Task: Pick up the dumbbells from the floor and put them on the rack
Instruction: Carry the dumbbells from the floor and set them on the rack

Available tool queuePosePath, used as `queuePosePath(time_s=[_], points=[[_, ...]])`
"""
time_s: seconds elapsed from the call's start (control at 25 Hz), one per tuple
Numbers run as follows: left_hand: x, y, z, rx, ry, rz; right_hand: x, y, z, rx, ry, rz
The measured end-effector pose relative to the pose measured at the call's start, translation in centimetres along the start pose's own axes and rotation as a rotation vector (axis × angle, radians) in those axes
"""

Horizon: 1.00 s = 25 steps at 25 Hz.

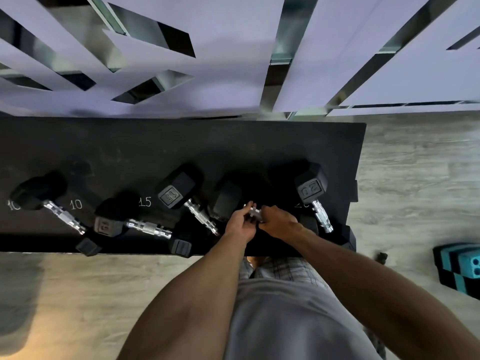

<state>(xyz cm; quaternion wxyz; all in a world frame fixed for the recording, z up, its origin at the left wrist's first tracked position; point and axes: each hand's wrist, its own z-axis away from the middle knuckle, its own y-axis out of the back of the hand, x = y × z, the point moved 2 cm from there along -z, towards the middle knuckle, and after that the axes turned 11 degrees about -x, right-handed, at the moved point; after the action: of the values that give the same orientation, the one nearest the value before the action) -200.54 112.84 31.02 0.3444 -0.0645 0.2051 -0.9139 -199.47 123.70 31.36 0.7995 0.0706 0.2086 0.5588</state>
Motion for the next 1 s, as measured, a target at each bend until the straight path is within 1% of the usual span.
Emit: queuePosePath(time_s=[0.24, 0.44, 0.52, 0.56, 0.6, 0.68, 0.72, 0.76, 0.8, 0.84, 0.88, 1.0], points=[[-0.4, 1.6, 0.0, 0.013, 0.016, -0.003, 0.4, -0.7, -0.7, -0.036, 0.034, 0.007], [0.2, 3.3, 0.2, 0.075, 0.031, -0.211, 0.8, -1.8, -0.5, -0.062, 0.042, -0.072], [0.2, 3.4, 1.2, 0.101, 0.028, -0.355, 0.8, -2.0, 0.1, -0.064, 0.041, -0.050], [0.1, 3.4, 1.9, 0.116, 0.032, -0.455, 0.8, -2.0, 0.6, -0.044, 0.050, 0.006], [0.1, 3.7, 2.7, 0.132, 0.024, -0.572, 0.7, -2.0, 1.1, 0.014, 0.074, 0.105], [0.3, 4.6, 4.1, 0.191, -0.006, -0.886, 0.3, -1.8, 2.3, 0.205, 0.145, 0.304], [0.5, 5.3, 4.8, 0.230, -0.035, -1.055, -0.3, -1.5, 3.0, 0.288, 0.196, 0.346], [0.6, 6.0, 5.6, 0.263, -0.074, -1.194, -1.1, -1.5, 3.7, 0.332, 0.255, 0.343], [0.8, 7.0, 6.4, 0.288, -0.112, -1.283, -2.2, -1.5, 4.4, 0.339, 0.315, 0.327], [0.9, 7.9, 7.3, 0.315, -0.143, -1.339, -3.2, -1.6, 5.0, 0.312, 0.365, 0.308], [0.9, 8.8, 8.2, 0.344, -0.170, -1.374, -4.2, -2.0, 5.3, 0.259, 0.405, 0.315], [0.4, 13.7, 10.9, 0.398, -0.248, -1.441, -7.7, -4.8, 6.1, 0.055, 0.479, 0.462]])
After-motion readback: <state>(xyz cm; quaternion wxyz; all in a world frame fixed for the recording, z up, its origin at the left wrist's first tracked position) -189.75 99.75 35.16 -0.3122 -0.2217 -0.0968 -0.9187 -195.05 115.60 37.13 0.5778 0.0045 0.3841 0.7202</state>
